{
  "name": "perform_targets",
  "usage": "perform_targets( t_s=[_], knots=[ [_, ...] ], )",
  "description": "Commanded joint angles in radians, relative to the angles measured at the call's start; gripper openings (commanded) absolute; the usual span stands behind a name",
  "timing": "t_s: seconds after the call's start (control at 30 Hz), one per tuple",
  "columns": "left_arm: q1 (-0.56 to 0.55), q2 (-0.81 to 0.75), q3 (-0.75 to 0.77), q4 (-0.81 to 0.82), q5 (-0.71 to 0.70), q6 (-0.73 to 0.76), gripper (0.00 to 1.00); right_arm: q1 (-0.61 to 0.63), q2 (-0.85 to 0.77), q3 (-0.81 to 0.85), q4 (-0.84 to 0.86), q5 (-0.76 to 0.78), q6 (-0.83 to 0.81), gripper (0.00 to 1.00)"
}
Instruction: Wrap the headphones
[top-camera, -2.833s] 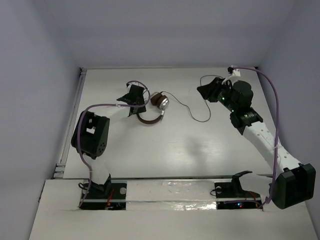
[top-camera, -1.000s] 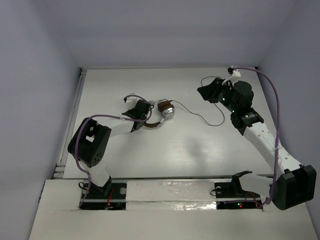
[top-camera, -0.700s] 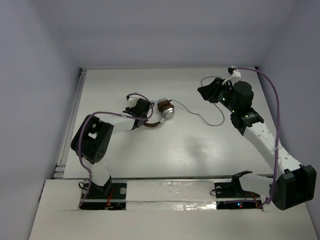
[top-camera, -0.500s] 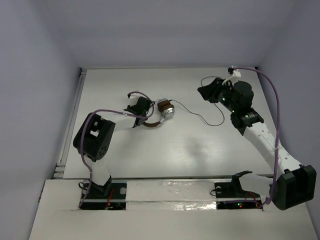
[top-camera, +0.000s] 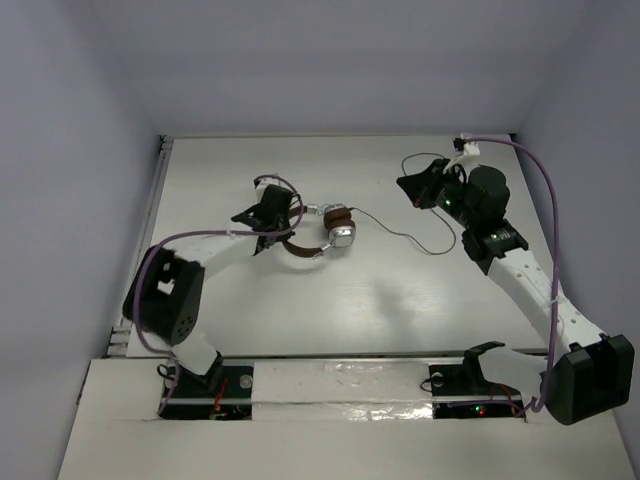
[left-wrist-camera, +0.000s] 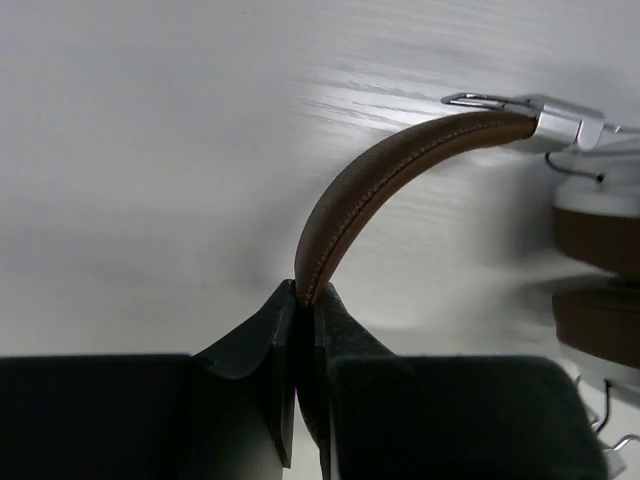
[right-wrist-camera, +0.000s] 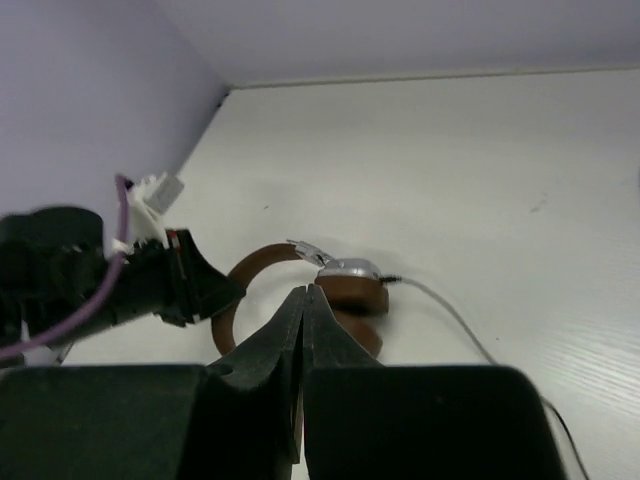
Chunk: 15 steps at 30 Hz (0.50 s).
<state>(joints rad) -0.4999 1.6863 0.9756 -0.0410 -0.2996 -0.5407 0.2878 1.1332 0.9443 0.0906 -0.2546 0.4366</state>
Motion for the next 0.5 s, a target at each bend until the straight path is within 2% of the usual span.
perform_targets(
  t_s=[0.0, 0.07, 0.13, 0.23, 0.27, 0.33, 0.4, 0.47],
  knots=[
    [-0.005, -0.273, 0.092, -0.068, 0.146, 0.074, 0.00, -0.001, -0.023, -0.022, 0.126, -0.201, -0.048, 0.00],
    [-0.005, -0.330, 0.156, -0.178, 0.134, 0.146, 0.00, -0.001, -0.027, -0.038, 0.174, -0.303, -0.059, 0.00],
    [0.006, -0.376, 0.277, -0.270, 0.114, 0.230, 0.00, -0.001, -0.035, -0.041, 0.181, -0.343, -0.077, 0.02],
    [0.037, -0.425, 0.383, -0.371, 0.108, 0.309, 0.00, -0.001, -0.050, -0.047, 0.198, -0.399, -0.094, 0.39],
    [0.052, -0.445, 0.397, -0.391, 0.143, 0.352, 0.00, -0.001, -0.062, -0.048, 0.201, -0.411, -0.104, 0.63],
    [0.121, -0.465, 0.428, -0.404, 0.242, 0.387, 0.00, -0.001, -0.070, -0.053, 0.210, -0.454, -0.127, 0.84],
    [0.150, -0.477, 0.431, -0.399, 0.293, 0.386, 0.00, -0.001, -0.059, -0.050, 0.209, -0.477, -0.136, 0.87],
    [0.181, -0.487, 0.439, -0.379, 0.406, 0.375, 0.00, -0.001, -0.040, -0.047, 0.195, -0.486, -0.147, 0.88]
  ],
)
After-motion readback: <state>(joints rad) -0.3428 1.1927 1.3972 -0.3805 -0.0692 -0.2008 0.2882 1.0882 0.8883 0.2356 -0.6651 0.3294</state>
